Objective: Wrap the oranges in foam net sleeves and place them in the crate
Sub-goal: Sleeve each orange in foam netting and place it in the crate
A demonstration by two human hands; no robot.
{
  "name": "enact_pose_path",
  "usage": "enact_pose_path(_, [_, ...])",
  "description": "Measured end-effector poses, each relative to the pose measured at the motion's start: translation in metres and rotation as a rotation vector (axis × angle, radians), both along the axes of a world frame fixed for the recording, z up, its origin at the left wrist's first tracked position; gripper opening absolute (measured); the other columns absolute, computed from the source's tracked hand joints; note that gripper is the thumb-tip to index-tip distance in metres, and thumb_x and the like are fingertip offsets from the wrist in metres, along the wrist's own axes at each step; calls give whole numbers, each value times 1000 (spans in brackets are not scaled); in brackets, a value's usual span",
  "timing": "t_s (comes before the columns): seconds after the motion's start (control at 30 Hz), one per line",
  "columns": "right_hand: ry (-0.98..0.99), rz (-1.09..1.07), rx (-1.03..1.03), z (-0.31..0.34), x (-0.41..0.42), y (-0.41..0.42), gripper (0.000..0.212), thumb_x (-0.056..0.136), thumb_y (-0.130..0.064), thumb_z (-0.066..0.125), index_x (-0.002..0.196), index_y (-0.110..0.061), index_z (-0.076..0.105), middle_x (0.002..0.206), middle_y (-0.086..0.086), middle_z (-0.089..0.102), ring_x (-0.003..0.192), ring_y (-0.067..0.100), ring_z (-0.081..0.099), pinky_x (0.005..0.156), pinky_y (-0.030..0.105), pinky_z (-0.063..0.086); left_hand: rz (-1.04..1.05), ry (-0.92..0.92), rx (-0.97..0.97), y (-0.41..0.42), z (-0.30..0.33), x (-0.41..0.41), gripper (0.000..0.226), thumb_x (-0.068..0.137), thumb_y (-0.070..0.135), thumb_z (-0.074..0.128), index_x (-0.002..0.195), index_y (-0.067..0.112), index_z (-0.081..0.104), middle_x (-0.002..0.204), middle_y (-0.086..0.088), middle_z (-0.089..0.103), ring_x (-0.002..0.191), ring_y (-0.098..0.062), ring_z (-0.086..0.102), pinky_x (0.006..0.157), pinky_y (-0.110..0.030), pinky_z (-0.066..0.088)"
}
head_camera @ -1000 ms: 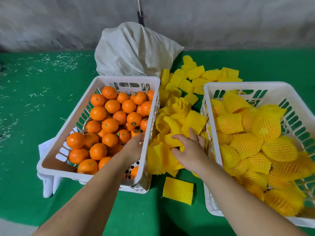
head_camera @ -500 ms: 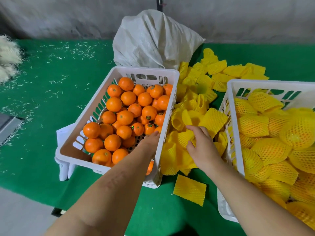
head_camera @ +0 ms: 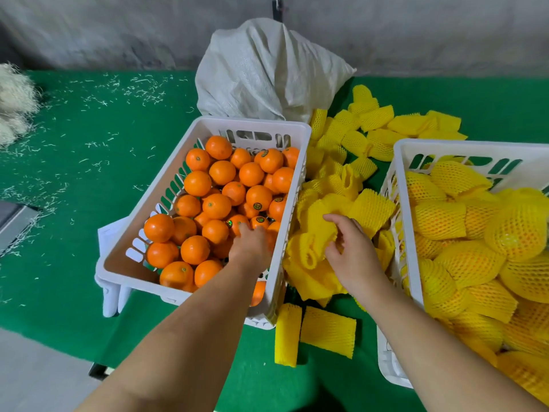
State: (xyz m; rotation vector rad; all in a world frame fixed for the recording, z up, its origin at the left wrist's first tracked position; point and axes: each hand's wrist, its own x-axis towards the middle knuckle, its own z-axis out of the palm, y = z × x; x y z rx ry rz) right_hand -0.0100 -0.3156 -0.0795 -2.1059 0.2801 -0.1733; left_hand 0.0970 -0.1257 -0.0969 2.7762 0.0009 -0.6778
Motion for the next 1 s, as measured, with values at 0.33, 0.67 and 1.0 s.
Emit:
enact_pose_path(0.33, [-181, -268, 432, 13, 2, -10, 27, 101, -24, 63, 124, -38, 57, 103, -15, 65, 90, -2, 65, 69, 18, 53, -15, -11, -1180, -23, 80, -48, 56, 83, 54, 71, 132, 29, 67, 116, 8, 73, 97, -10, 73, 77, -23, 58])
enact_pose_path(0.67, [-89, -229, 544, 17, -4, -8, 35, 95, -14, 72, 113, -43, 67, 116, -8, 66, 107, 15, 65, 77, 29, 58, -69, 290, -1197, -34, 75, -67, 58, 91, 35, 70, 143, 11, 62, 134, -10, 69, 109, -33, 71, 96, -45, 58])
enact_pose_path(1.0, [-273, -200, 408, 26, -31, -23, 12, 97, -28, 71, 105, -34, 75, 103, -13, 75, 100, 6, 70, 83, 29, 56, -203, -30, -1106, -41, 67, -75, 80, 88, 23, 85, 150, 32, 35, 140, 4, 40, 118, -1, 58, 88, -20, 56])
